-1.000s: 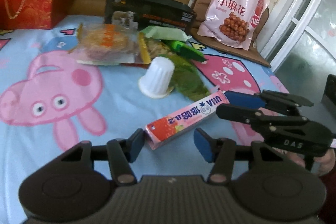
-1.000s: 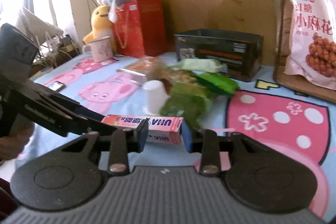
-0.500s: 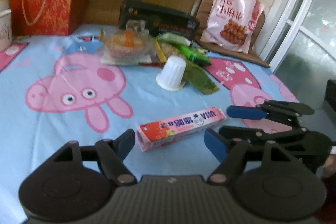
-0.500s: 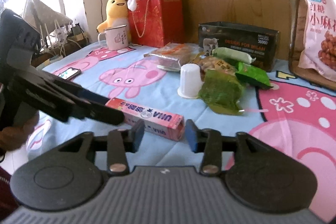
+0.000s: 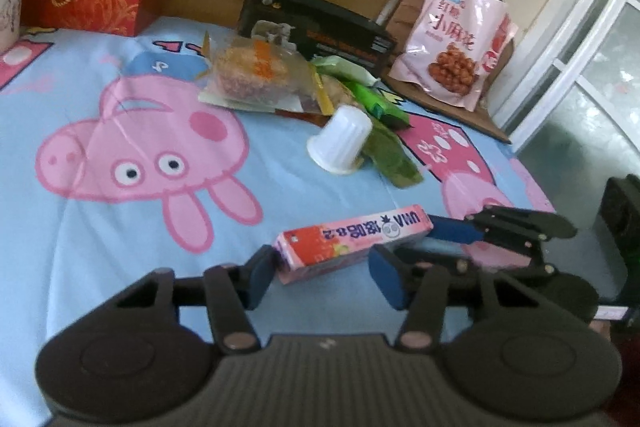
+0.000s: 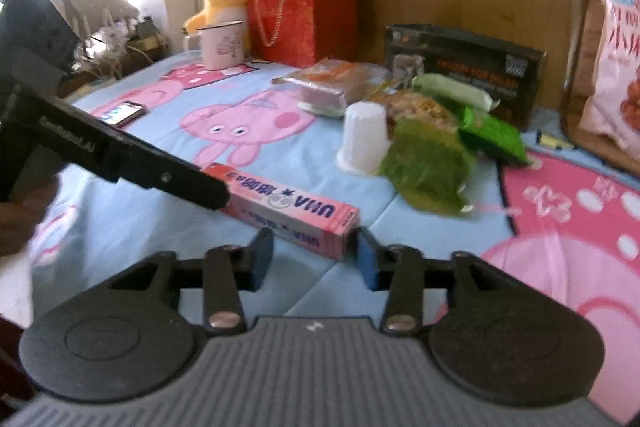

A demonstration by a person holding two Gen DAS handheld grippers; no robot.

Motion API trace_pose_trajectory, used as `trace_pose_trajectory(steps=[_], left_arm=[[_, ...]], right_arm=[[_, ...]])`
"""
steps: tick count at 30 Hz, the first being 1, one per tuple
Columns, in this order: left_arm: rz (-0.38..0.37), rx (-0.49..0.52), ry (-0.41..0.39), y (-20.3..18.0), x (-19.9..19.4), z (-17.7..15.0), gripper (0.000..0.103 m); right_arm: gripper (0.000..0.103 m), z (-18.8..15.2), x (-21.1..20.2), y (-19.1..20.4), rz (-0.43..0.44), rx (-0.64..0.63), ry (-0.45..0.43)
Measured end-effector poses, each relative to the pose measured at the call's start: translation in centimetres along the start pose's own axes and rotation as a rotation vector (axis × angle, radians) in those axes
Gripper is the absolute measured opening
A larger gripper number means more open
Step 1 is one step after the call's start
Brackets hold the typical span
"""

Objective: Organize snacks

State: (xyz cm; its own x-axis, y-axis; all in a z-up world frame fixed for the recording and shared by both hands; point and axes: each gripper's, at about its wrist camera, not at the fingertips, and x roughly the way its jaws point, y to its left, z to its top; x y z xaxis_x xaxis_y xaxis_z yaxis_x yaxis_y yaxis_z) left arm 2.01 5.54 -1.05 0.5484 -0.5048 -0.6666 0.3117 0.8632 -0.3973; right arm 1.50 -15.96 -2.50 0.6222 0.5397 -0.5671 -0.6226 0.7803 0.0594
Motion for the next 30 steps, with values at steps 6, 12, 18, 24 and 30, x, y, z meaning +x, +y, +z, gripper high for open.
trace_pose_trajectory(steps=[6,12,18,24,30], left_arm=[[-0.002,0.078,-0.073,-1.9,-2.0,5.5,0.051],[0.035,0.191,-0.195,-6.6,-3.1,18.1,0.051],[0.047,0.166,-0.140,-6.6,4.1,25.0,0.052],[0.073,0.073,-0.013,-1.8,12.4,25.2,0.052],[0.095,0.097,-0.001,-0.7,14.7,25.6,0.057]], right_arm=[[0.032,6.0,-3.4,-2.0,-0.002,-0.027,-0.141],[0.031,19.4,-6.1,-6.1,-0.098,-0.116,-0.296],[0.031,24.3,-1.6,-11.5,-0.156,-0.049,-0.300],[0.031,19.6,6.7,-16.3,-0.136,0.085,-0.169],[0.033,16.7,10.4,-18.9,-0.137,0.164,-0.072]])
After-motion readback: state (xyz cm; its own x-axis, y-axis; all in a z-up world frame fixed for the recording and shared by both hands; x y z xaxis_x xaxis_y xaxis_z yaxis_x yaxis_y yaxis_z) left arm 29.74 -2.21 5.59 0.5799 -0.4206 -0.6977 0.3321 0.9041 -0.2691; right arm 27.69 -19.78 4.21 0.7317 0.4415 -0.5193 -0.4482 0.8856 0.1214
